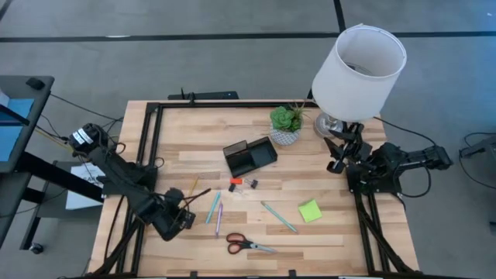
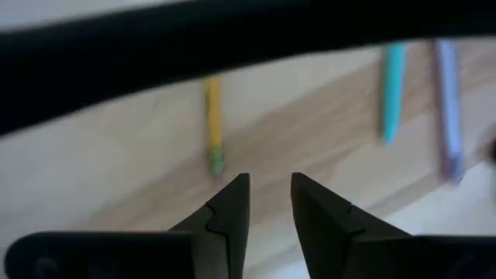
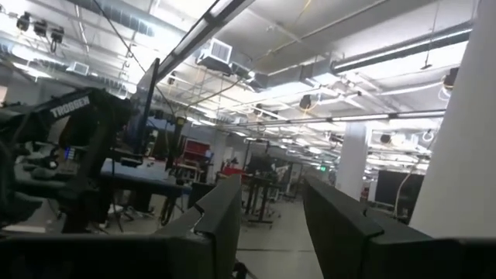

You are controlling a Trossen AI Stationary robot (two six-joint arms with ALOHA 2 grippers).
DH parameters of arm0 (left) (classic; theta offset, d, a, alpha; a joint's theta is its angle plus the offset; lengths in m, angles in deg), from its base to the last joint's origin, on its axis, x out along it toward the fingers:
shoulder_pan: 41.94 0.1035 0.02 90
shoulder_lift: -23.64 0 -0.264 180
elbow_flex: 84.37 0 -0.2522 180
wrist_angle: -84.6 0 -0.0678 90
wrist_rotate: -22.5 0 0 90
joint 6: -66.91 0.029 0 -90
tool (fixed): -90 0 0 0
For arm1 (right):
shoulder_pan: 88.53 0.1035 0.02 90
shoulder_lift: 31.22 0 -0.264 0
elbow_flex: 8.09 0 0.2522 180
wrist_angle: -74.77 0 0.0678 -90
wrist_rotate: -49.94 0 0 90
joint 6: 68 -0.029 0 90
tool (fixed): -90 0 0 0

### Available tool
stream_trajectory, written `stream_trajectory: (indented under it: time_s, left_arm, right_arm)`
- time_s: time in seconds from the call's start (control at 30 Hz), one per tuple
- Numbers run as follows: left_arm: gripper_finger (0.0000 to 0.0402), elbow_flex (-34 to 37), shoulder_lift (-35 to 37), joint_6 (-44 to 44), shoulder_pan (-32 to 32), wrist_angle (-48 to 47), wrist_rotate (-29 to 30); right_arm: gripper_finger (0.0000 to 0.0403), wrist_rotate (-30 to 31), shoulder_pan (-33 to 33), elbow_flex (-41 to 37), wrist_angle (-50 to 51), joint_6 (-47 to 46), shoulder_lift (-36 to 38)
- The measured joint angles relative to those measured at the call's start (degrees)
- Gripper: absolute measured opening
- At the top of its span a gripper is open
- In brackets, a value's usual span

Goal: Pick and place office supplies into organizer
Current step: Put the yellow pencil into the black desk organizer

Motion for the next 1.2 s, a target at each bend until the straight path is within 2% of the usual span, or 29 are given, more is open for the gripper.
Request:
stream_trajectory:
  time_s: [0.07,0.4,0.5,0.73,0.93,1.2]
  left_arm:
    - [0.0081,0.02,0.0,-1.59,-0.85,-0.06,-1.72]
    - [0.0071,0.13,0.0,-0.71,-1.61,-4.38,-1.47]
    - [0.0071,0.86,0.0,-2.36,-1.51,-4.16,-3.59]
    - [0.007,5.47,0.0,-3.79,-1.49,6.44,-4.01]
    - [0.007,6.34,0.0,-3.99,-1.13,3.21,-4.38]
    - [0.007,6.34,0.0,-4.03,-0.98,5.75,-4.8]
  right_arm:
    - [0.0131,-0.12,0.0,0.0,-0.5,0.45,0.0]
    - [0.0131,-0.11,0.0,-0.01,-2.48,0.89,-0.02]
    - [0.0131,-0.13,0.0,0.0,-2.47,0.89,0.0]
    - [0.0131,-0.1,0.0,0.0,-1.89,0.67,-0.02]
    - [0.0131,-0.1,0.0,0.0,-1.86,-1.08,-0.02]
    - [0.0131,-0.1,0.0,-0.01,-1.87,-1.12,-0.02]
